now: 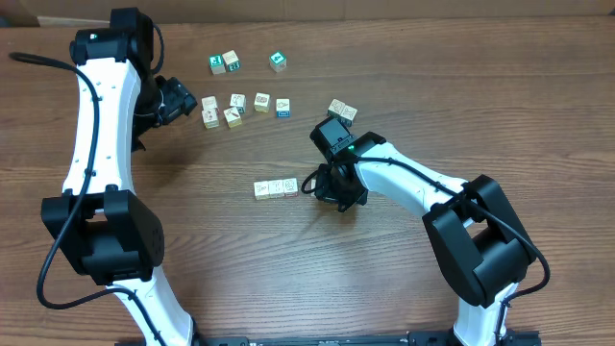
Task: Form a horizontal line
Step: 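Lower the right gripper and push the 7 block left toward the row, then keep pushing the umbrella 7 block left against the row with the right gripper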
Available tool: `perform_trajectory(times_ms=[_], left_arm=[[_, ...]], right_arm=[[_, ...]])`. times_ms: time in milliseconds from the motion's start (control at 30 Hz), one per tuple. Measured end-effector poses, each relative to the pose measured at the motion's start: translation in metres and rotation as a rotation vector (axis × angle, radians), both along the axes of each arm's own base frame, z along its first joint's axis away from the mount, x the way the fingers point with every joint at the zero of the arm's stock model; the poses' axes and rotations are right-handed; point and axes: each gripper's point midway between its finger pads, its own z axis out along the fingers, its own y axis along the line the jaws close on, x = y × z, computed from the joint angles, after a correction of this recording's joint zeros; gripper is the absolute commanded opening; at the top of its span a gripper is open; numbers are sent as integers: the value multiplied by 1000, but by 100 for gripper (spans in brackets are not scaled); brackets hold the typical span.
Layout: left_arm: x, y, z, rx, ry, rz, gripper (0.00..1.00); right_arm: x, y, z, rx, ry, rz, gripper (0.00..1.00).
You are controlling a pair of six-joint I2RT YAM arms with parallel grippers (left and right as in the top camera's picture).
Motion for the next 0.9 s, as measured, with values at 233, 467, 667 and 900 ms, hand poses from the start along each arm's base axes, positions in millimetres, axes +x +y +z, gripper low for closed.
perform_trajectory(times_ms=[233, 467, 667, 900], left_arm=[[0, 0, 0, 0, 0, 0, 100], [0, 0, 0, 0, 0, 0, 100], [0, 0, 0, 0, 0, 0, 100], [0, 0, 0, 0, 0, 0, 100]], right_arm=[[5, 3, 0, 13, -21, 0, 10], [6, 4, 0, 18, -28, 0, 10], [12, 7, 1, 31, -53, 0, 10], [17, 10, 2, 39, -73, -1, 10]])
